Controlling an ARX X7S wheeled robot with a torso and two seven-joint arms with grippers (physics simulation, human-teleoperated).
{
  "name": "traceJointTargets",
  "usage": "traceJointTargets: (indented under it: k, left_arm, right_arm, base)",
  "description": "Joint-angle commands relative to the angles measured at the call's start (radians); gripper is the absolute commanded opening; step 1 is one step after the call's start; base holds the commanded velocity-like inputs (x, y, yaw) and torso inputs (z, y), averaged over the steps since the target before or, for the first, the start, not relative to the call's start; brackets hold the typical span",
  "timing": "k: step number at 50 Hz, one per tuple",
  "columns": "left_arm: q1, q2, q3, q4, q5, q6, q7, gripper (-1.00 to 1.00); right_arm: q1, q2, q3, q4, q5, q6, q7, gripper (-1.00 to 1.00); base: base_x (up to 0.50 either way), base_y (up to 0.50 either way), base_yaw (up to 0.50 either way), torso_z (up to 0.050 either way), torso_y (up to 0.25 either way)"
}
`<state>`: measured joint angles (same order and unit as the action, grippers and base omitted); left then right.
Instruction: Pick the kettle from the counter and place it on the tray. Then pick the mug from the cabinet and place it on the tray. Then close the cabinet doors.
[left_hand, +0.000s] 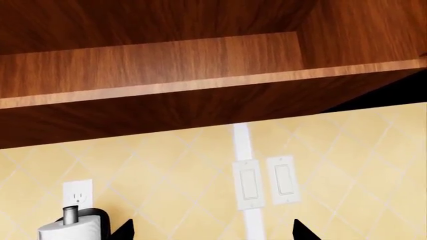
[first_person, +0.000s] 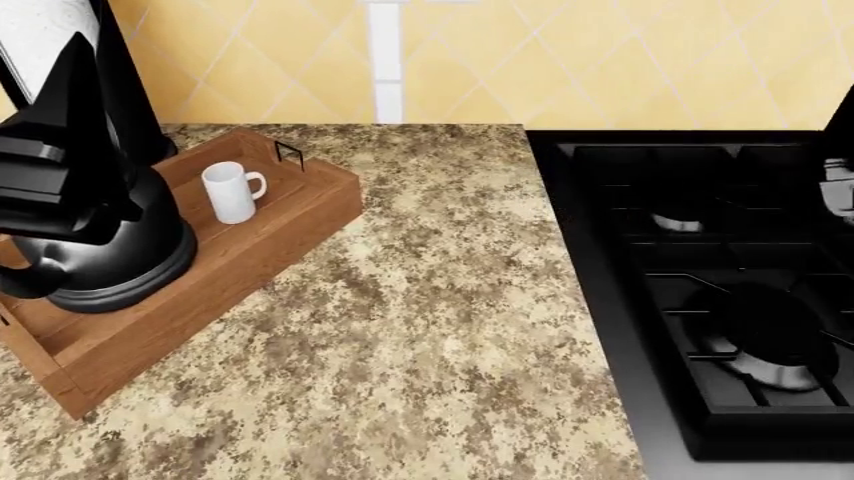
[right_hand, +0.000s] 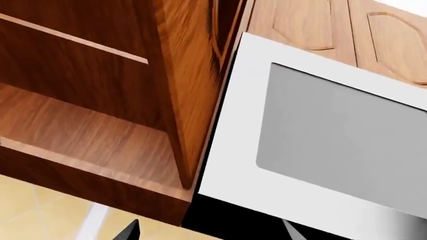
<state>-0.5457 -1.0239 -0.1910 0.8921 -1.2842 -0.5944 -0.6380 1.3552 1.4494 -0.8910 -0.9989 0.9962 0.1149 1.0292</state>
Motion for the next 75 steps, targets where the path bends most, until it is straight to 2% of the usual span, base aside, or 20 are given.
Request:
traceJointTargets:
  k: [1,10,25,35,42,58,65,75]
  left_arm:
    - [0.004,0.0,0.001,0.002,0.002,0.001,0.001,1.0]
    - [0.015,0.002,-0.001,0.003,0.007,0.005,0.006,1.0]
    - [-0.004,0.003,0.028,0.0,0.012,-0.004,0.009,1.0]
    - [0.007,-0.002,0.019,0.003,0.008,0.0,0.012,1.0]
    - [0.005,-0.002,0.024,0.002,0.009,-0.001,0.014,1.0]
    - [0.009,-0.002,0.031,0.003,0.016,-0.001,0.018,1.0]
    - [-0.003,-0.003,0.041,0.002,0.014,-0.005,0.015,1.0]
    - [-0.003,-0.007,0.041,0.001,0.013,-0.005,0.015,1.0]
  right_arm:
    - [-0.008,0.098,0.006,0.039,0.013,-0.111,-0.011,1.0]
    - [0.015,0.12,0.037,0.083,0.051,-0.11,-0.039,1.0]
    - [0.096,0.086,0.126,0.172,0.123,0.003,-0.139,1.0]
    - [0.226,-0.009,0.203,0.215,0.17,0.198,-0.213,1.0]
    - [0.27,-0.04,0.225,0.235,0.182,0.249,-0.236,1.0]
    - [0.408,-0.198,0.223,0.376,0.112,0.4,-0.359,1.0]
    - [0.452,-0.244,0.215,0.439,0.07,0.431,-0.417,1.0]
    - [0.531,-0.363,0.19,0.539,0.017,0.469,-0.498,1.0]
  base:
    - [0.0,0.0,0.0,0.0,0.0]
    - [0.0,0.0,0.0,0.0,0.0]
    - [0.0,0.0,0.0,0.0,0.0]
    - [0.0,0.0,0.0,0.0,0.0]
    - [0.0,0.0,0.0,0.0,0.0]
    - [0.0,0.0,0.0,0.0,0.0]
    - [0.0,0.0,0.0,0.0,0.0]
    - [0.0,0.0,0.0,0.0,0.0]
